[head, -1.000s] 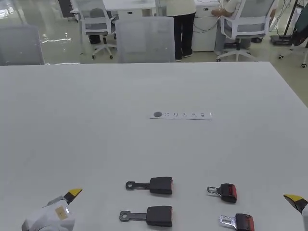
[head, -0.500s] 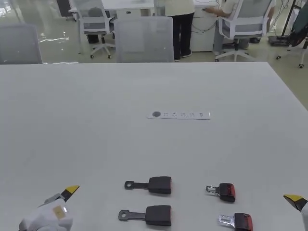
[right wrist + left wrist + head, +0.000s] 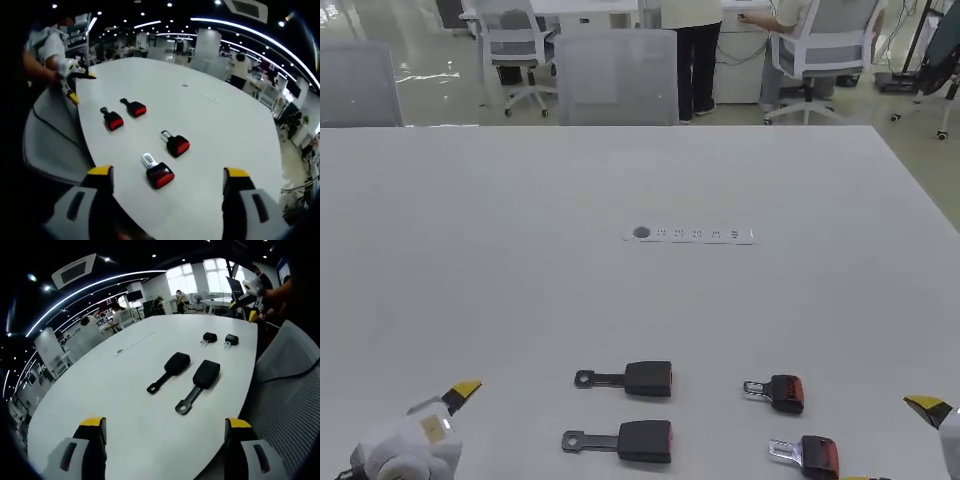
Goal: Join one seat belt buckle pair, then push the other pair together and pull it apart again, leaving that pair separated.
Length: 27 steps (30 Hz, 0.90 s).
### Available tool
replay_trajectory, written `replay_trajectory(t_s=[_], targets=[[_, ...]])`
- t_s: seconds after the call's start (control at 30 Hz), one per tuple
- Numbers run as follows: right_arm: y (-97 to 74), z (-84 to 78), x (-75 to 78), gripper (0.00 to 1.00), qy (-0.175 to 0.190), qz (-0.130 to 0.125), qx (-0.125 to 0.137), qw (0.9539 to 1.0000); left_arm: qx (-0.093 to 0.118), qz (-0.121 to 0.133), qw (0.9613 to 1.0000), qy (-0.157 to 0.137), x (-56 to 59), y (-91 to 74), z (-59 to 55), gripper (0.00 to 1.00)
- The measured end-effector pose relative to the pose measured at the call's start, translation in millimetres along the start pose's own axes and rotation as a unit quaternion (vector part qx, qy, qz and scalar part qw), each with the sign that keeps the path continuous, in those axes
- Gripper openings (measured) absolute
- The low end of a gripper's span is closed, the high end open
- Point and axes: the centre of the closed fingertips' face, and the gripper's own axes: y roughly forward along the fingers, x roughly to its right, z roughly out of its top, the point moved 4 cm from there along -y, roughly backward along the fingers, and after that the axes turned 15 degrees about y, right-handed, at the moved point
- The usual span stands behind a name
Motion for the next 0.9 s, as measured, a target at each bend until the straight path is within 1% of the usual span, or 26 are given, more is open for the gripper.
replay_trajectory(t_s=[0.13, 0.23, 0.3, 0.37, 0.43, 0.47, 0.5, 0.53, 0.6, 0.63, 0.67, 0.7, 0.83, 0.87, 0.9], targets=[[-1.5, -1.0, -1.0, 0.89, -0.008, 0.001, -0.005, 1.0000, 0.000, -0.003, 1.0000, -0.005, -3.3, -3.5, 1.5, 0.98], [-2.6, -2.4, -1.8, 0.88, -0.011, 0.001, -0.011, 0.9999, -0.002, -0.009, 1.0000, -0.004, -2.0, -4.2, 4.8, 0.97], [-3.3, -2.5, -2.1, 0.88, -0.013, 0.000, -0.015, 0.9998, -0.003, -0.015, 0.9998, 0.014, 1.5, -3.9, 10.1, 0.97], [-3.7, -1.8, -3.2, 0.87, -0.019, 0.001, -0.017, 0.9997, -0.002, -0.018, 0.9997, 0.017, 3.6, -2.9, 14.8, 0.97], [-3.4, -1.7, -3.9, 0.86, -0.025, 0.002, -0.019, 0.9995, -0.004, -0.023, 0.9993, 0.029, 4.9, -1.5, 18.4, 0.97], [-3.0, -2.2, -4.3, 0.85, -0.031, 0.005, -0.023, 0.9993, -0.010, -0.026, 0.9988, 0.039, 5.5, -0.8, 19.7, 0.97], [-2.8, -2.6, -4.6, 0.85, -0.033, 0.007, -0.025, 0.9991, -0.014, -0.027, 0.9987, 0.041, 5.7, -0.2, 20.7, 0.97], [-2.6, -2.6, -4.9, 0.84, -0.036, 0.007, -0.026, 0.9990, -0.024, -0.025, 0.9985, 0.042, 4.6, 0.8, 20.5, 0.97], [-1.5, -3.4, -6.2, 0.83, -0.054, 0.011, -0.033, 0.9979, -0.033, -0.029, 0.9984, 0.037, 4.3, 2.1, 18.6, 0.97], [-0.3, -2.6, -7.8, 0.82, -0.067, 0.017, -0.030, 0.9972, -0.040, -0.032, 0.9979, 0.040, 4.2, 2.7, 16.9, 0.95], [0.2, -3.3, -8.1, 0.81, -0.076, 0.019, -0.034, 0.9963, -0.048, -0.032, 0.9973, 0.046, 3.7, 3.0, 15.5, 0.94], [0.7, -5.7, -9.3, 0.80, -0.090, 0.025, -0.045, 0.9946, -0.053, -0.033, 0.9965, 0.056, 3.4, 3.4, 15.7, 0.93], [2.3, -8.4, -9.2, 0.76, -0.104, 0.034, -0.057, 0.9924, -0.062, -0.038, 0.9948, 0.072, 3.6, 6.5, 17.6, 0.91], [2.6, -9.5, -9.6, 0.74, -0.106, 0.040, -0.064, 0.9915, -0.065, -0.040, 0.9942, 0.076, 3.9, 7.5, 17.7, 0.91], [2.5, -9.3, -9.1, 0.73, -0.109, 0.041, -0.065, 0.9911, -0.069, -0.040, 0.9935, 0.081, 4.3, 9.1, 18.6, 0.91]])
